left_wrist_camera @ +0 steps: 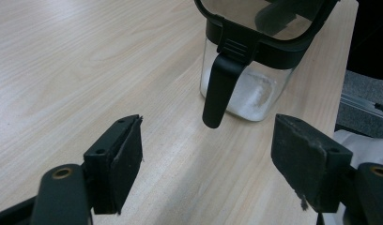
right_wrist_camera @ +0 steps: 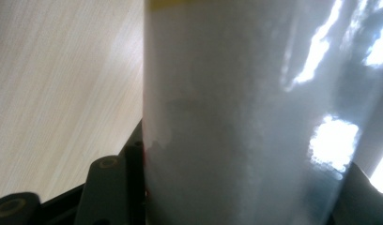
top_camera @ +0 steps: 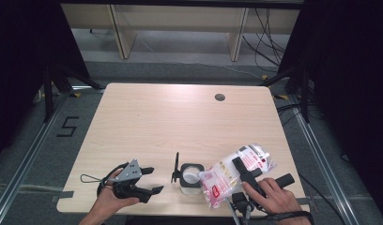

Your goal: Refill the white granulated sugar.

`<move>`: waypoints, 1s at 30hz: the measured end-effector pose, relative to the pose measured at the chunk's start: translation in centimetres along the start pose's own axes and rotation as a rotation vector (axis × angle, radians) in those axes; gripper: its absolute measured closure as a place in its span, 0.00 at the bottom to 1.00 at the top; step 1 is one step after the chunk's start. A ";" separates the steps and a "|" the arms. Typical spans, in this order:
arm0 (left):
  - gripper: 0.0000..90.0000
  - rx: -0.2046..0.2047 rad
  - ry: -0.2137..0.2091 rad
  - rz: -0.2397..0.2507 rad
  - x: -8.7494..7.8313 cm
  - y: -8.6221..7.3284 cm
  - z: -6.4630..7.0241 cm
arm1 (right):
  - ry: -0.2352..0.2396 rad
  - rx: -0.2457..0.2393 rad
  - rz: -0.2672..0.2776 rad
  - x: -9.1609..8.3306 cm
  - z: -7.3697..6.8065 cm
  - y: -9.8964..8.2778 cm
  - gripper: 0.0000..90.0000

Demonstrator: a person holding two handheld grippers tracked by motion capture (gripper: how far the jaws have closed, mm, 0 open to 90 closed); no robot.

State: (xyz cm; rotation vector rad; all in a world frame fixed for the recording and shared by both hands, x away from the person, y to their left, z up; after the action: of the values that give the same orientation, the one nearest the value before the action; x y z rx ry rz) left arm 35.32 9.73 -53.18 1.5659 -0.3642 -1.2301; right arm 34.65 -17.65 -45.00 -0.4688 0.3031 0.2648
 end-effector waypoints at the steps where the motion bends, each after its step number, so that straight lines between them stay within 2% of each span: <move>1: 0.28 0.000 0.000 0.000 0.0 0.0 0.0 | 0.000 0.000 0.000 0.0 0.0 0.0 0.50; 3: 0.28 0.003 0.001 0.000 0.0 0.0 0.0 | 0.002 0.017 -0.009 -0.1 -0.2 -0.1 0.50; 6: 0.28 0.003 0.001 -0.002 0.0 0.0 0.0 | 0.001 -0.001 0.001 0.0 0.0 0.0 0.50; 9: 0.28 0.021 -0.002 0.000 0.0 0.0 -0.1 | 0.002 0.009 -0.007 -0.1 -0.1 -0.1 0.50; 10: 0.28 0.021 -0.002 0.000 0.0 0.0 -0.1 | 0.002 0.009 -0.007 -0.1 -0.1 -0.1 0.50; 11: 0.28 0.000 0.002 -0.002 0.0 0.0 0.0 | 0.003 0.009 -0.007 -0.1 -0.1 -0.1 0.50; 12: 0.28 0.003 0.002 -0.001 0.0 0.0 0.0 | 0.000 -0.002 0.000 -0.1 0.1 0.0 0.50; 13: 0.28 -0.002 0.000 0.000 0.0 0.0 0.0 | 0.000 0.017 -0.001 -0.1 -0.1 0.0 0.50; 17: 0.28 -0.002 0.001 0.000 0.0 0.0 0.0 | -0.009 0.001 0.009 -0.1 0.1 0.0 0.50; 19: 0.28 0.004 0.002 -0.001 0.0 0.0 -0.1 | -0.003 0.013 0.007 -0.1 0.1 0.0 0.50; 26: 0.28 0.004 0.004 -0.003 0.0 0.0 -0.1 | -0.002 0.008 0.007 -0.2 0.2 -0.1 0.50; 30: 0.28 0.004 0.000 -0.001 0.0 0.0 -0.1 | -0.005 0.026 0.015 -0.2 0.1 0.0 0.51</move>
State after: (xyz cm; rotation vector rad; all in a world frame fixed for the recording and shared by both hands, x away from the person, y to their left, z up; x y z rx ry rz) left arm 35.36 9.76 -53.20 1.5699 -0.3658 -1.2304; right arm 34.55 -17.63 -44.81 -0.4407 0.3051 0.2765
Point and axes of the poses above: each handheld gripper's, and its own axes: x roughly forward along the jaws, y roughly out of its top, z roughly to its right, the point moved 9 cm from there along x, roughly forward along the jaws, and after that the axes turned 1 degree about y, right-handed, at the moved point
